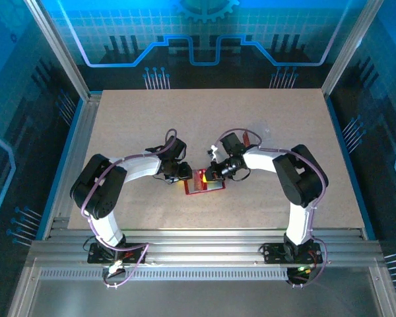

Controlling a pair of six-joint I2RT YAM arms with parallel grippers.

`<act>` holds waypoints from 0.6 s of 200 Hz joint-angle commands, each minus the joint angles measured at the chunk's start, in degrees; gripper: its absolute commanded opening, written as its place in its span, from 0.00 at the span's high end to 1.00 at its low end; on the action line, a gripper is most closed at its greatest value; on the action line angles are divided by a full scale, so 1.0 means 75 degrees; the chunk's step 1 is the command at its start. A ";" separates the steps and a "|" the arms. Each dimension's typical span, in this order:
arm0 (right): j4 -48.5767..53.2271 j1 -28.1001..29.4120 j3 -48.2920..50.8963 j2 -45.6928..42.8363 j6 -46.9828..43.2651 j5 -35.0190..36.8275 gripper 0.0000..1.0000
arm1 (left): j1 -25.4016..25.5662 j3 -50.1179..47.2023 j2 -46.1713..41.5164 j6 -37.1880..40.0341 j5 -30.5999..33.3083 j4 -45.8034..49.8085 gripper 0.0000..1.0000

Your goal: Put the credit cards into the card holder

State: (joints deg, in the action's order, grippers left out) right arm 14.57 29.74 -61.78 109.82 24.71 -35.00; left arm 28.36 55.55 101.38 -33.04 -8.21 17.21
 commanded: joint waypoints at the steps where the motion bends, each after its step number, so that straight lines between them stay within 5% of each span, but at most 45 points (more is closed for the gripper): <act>1: 0.0858 0.0147 -0.0392 0.0381 -0.0380 0.0181 1.00 | 0.0120 -0.0410 0.0451 -0.0002 0.0040 -0.0126 0.72; 120: 0.1591 0.0465 -0.1458 0.1091 -0.0650 0.0097 0.95 | 0.0102 -0.0410 0.0439 -0.0033 -0.0101 -0.0326 0.72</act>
State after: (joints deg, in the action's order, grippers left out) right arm 25.06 31.57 -71.79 115.79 20.05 -35.66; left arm 28.34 55.05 101.16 -33.04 -8.36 16.43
